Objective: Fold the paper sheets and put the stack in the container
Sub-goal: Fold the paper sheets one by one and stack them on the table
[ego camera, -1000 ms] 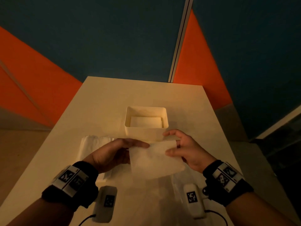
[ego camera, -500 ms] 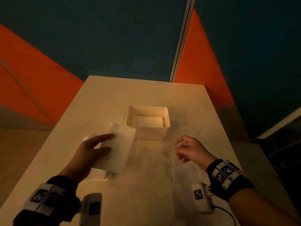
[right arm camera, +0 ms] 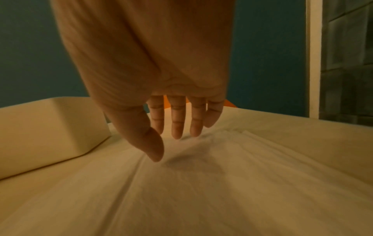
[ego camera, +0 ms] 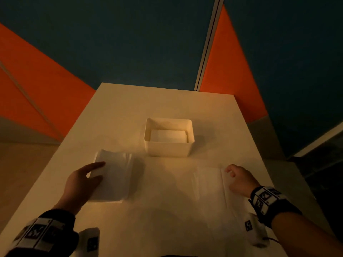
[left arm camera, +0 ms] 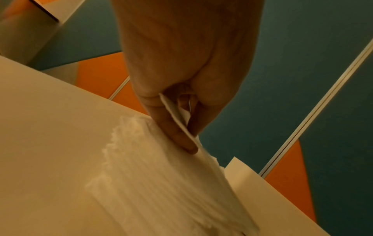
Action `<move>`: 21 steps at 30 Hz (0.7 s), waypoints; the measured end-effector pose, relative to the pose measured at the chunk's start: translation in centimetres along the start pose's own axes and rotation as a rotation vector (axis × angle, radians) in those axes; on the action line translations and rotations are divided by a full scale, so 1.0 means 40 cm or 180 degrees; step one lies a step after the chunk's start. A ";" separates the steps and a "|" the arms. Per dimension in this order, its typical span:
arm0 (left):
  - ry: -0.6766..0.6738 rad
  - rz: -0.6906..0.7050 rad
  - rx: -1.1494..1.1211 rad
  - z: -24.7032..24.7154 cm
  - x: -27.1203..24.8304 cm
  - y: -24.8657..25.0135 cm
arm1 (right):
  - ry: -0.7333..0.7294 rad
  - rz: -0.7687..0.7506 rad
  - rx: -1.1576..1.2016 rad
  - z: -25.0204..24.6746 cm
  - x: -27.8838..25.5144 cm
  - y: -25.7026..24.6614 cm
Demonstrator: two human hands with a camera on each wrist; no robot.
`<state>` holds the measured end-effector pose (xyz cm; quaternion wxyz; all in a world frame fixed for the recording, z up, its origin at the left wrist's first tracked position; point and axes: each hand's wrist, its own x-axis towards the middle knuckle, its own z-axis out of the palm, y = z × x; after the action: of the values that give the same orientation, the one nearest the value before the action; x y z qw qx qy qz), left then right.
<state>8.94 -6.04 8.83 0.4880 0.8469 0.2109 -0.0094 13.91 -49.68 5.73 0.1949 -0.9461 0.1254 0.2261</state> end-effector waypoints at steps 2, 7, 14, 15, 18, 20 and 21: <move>0.0040 0.0208 0.0441 0.004 0.005 -0.007 | -0.0028 0.0014 -0.0203 0.001 0.003 0.003; -0.0064 0.0763 0.1608 0.010 0.024 -0.034 | -0.0164 -0.0118 -0.0803 0.006 0.008 -0.008; 0.0095 0.0821 0.2638 0.024 0.016 -0.031 | -0.0009 -0.0256 -0.1449 0.003 0.036 -0.045; 0.0108 0.0827 0.2712 0.025 0.012 -0.027 | -0.0022 -0.0280 -0.1532 0.004 0.041 -0.048; 0.0130 0.0858 0.2838 0.029 0.009 -0.026 | -0.0074 -0.0310 -0.1643 0.007 0.053 -0.055; 0.0128 0.0866 0.2898 0.031 0.005 -0.023 | -0.0089 -0.0311 -0.1655 0.009 0.058 -0.058; 0.0130 0.0870 0.2917 0.032 0.003 -0.021 | -0.0087 -0.0307 -0.1641 0.009 0.060 -0.059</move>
<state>9.00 -6.69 7.46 0.0569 0.9948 0.0814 -0.0205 16.61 -47.77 5.02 -0.0403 -0.9663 0.0157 0.2538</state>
